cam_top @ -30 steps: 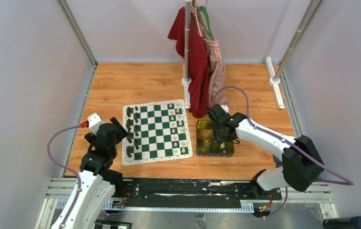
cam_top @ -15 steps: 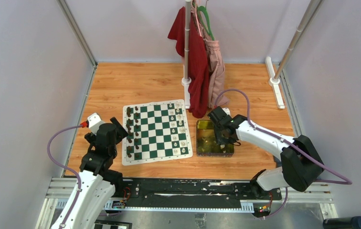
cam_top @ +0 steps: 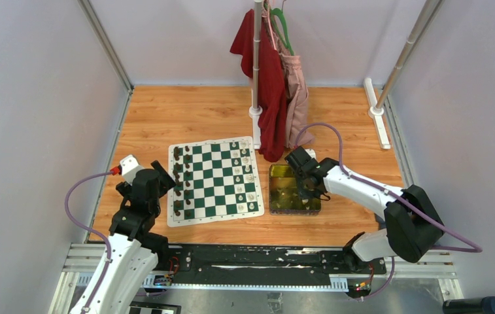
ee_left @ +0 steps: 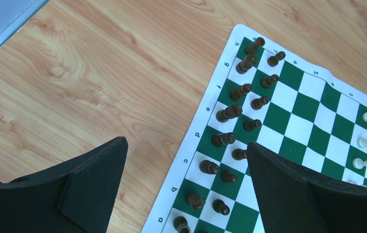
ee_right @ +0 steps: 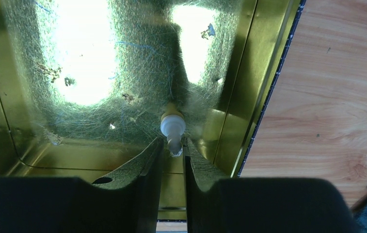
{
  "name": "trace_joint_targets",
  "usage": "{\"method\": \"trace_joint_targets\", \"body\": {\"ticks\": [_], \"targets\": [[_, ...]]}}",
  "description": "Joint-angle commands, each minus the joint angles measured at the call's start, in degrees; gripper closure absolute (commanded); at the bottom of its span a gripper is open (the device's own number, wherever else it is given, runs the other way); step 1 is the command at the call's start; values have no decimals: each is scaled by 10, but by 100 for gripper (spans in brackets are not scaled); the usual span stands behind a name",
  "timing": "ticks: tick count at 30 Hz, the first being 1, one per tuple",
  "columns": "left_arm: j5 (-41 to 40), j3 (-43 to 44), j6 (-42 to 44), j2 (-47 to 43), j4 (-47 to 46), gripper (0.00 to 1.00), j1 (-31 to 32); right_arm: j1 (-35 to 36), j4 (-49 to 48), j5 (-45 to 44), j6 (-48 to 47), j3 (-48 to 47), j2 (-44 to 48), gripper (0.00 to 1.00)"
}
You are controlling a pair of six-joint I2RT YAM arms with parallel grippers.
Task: Set up the chess pieces on the board
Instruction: Pick up the chess piece from the storage box.
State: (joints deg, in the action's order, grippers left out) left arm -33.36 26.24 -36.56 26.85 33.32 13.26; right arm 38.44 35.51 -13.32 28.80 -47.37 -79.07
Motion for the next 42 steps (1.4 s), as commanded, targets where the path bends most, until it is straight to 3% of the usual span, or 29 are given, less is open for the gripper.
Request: {"method": "trace_joint_targets", "body": {"ticks": [1, 5, 11, 30, 42], "targets": [[-3, -6, 3, 1, 1, 0, 3, -13, -1, 1, 4, 6, -6, 76], [-3, -6, 3, 1, 1, 0, 3, -15, -3, 4, 1, 4, -8, 83], [-5, -6, 3, 2, 1, 0, 3, -15, -2, 5, -3, 0, -5, 100], [-3, -6, 3, -1, 2, 0, 3, -7, 58, 24, -46, -112, 39, 100], [-8, -6, -1, -4, 5, 0, 3, 61, 86, 27, -69, -239, -41, 100]]}}
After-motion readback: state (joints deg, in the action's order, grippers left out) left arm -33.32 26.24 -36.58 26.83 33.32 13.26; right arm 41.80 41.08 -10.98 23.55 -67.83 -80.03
